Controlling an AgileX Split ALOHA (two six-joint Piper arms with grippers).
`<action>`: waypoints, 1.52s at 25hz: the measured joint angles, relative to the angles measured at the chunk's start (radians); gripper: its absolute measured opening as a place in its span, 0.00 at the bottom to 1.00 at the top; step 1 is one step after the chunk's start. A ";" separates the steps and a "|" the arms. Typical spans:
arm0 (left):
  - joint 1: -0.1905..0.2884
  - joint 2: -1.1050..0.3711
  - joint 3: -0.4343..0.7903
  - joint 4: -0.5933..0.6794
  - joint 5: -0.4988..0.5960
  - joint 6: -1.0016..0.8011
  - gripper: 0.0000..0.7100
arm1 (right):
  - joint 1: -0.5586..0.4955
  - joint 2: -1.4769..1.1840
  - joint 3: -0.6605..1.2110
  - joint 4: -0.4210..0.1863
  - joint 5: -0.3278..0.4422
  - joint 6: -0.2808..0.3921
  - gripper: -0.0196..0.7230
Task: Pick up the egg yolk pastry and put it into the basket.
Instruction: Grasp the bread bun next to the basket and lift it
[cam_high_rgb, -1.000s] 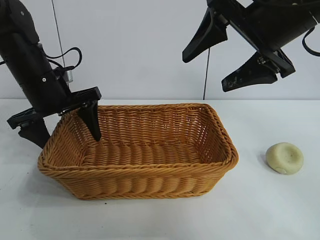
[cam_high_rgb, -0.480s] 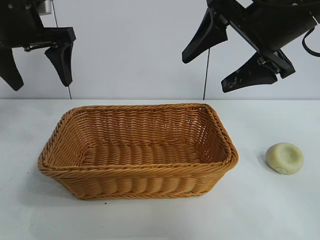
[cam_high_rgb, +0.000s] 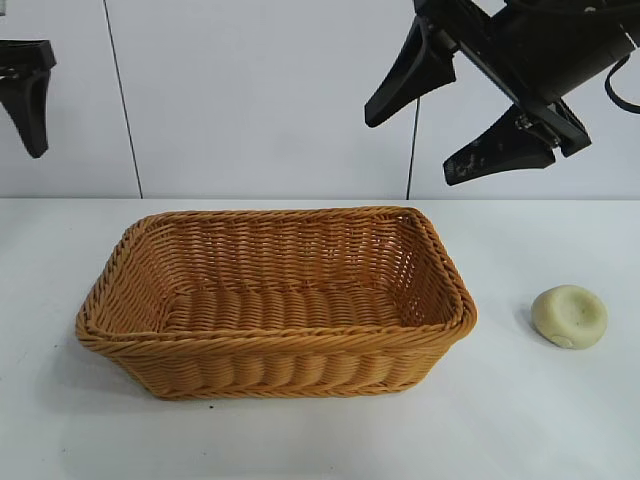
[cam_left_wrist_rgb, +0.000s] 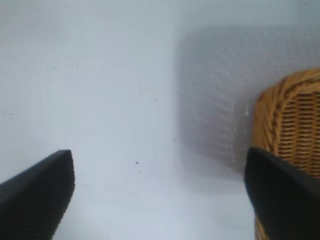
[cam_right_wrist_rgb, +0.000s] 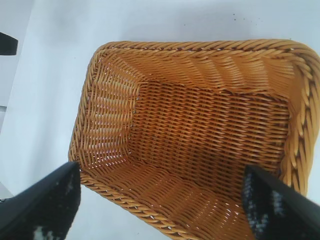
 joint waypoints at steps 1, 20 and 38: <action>0.000 -0.025 0.024 0.000 0.000 0.000 0.94 | 0.000 0.000 0.000 0.000 0.000 0.000 0.87; 0.000 -0.977 0.890 0.001 -0.038 0.042 0.94 | 0.000 0.000 0.000 0.000 0.000 0.000 0.87; 0.000 -1.802 1.161 -0.002 -0.139 0.042 0.94 | 0.000 0.000 0.000 -0.001 0.013 0.000 0.87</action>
